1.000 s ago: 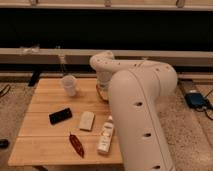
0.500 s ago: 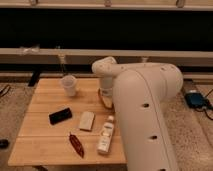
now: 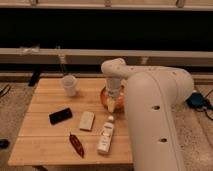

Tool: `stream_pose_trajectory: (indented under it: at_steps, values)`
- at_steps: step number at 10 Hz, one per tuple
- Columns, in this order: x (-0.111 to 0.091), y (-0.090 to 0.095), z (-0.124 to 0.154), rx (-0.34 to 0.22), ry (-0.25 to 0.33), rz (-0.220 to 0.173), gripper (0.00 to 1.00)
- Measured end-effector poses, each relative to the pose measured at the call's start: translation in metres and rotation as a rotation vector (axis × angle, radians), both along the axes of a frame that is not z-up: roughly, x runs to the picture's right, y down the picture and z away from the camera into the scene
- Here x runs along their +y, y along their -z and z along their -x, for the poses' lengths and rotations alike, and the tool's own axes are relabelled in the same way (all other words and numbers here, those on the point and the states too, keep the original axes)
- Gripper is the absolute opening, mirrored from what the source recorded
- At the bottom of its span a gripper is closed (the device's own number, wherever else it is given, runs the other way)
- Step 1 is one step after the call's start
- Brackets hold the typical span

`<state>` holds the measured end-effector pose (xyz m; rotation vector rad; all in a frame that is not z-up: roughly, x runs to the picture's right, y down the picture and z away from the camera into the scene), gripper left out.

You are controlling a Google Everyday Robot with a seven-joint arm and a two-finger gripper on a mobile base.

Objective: Drag the ceramic bowl in a circle

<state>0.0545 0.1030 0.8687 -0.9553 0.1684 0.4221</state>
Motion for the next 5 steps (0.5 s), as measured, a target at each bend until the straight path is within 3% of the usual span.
stream_pose_trajectory:
  at_steps: [2,5]
  values:
    - [-0.013,0.008,-0.012,-0.025,-0.085,-0.027,0.8]
    - [-0.014,0.008,-0.01,-0.03,-0.092,-0.029,0.8]
